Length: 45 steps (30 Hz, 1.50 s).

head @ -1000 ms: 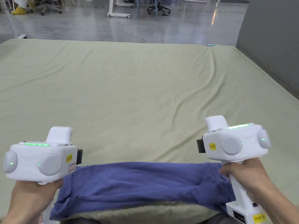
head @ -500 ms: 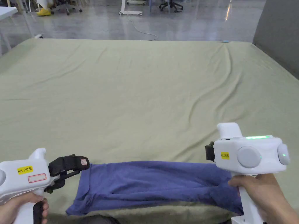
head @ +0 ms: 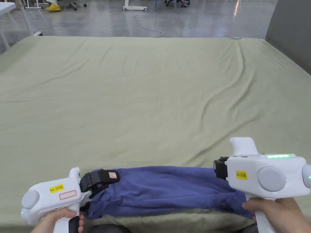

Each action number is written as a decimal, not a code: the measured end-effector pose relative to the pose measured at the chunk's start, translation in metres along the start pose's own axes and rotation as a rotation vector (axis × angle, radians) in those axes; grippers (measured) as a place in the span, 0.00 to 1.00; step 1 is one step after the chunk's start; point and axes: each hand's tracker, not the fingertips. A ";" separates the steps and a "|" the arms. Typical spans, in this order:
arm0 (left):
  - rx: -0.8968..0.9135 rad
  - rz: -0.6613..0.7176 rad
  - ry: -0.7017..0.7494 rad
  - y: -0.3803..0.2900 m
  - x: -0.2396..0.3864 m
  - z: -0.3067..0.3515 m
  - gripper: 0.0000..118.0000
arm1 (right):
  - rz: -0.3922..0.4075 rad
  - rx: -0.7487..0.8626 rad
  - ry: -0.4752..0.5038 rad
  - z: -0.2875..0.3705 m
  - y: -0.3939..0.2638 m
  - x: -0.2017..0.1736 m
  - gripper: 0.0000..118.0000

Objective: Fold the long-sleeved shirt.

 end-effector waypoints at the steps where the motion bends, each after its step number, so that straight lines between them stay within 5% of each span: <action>1: -0.002 -0.005 0.003 0.006 -0.003 0.000 1.00 | -0.004 -0.003 0.003 0.000 -0.002 -0.002 0.00; 4: -0.022 -0.090 0.046 -0.033 0.033 -0.012 0.96 | -0.016 -0.009 0.005 -0.003 -0.003 -0.002 0.00; 5: -0.040 -0.132 0.076 -0.034 0.038 -0.012 0.73 | -0.017 -0.010 0.005 -0.002 -0.004 -0.003 0.00; 6: -0.060 -0.191 0.137 -0.046 0.056 -0.011 0.00 | -0.018 -0.012 0.003 -0.003 -0.004 -0.003 0.00; 8: -0.052 -0.263 0.405 -0.053 0.053 -0.024 0.01 | -0.018 -0.015 0.000 -0.003 -0.004 -0.002 0.00; 10: -0.033 -0.222 0.229 -0.031 0.036 -0.021 0.01 | -0.015 -0.016 -0.004 -0.001 -0.004 0.000 0.00; 22: 0.145 -0.255 0.408 -0.007 0.035 0.046 0.00 | -0.030 0.008 -0.006 0.008 -0.002 0.008 0.00; 30: 0.284 -0.159 0.497 0.012 0.039 0.132 0.00 | -0.046 0.015 0.006 0.005 0.001 0.015 0.00; 39: 0.154 -0.284 0.149 -0.019 0.153 0.088 0.01 | -0.059 0.036 0.022 0.006 0.002 0.022 0.00; 45: -0.059 -0.346 0.144 -0.055 0.237 -0.023 0.01 | -0.085 0.056 0.008 0.016 -0.003 0.036 0.00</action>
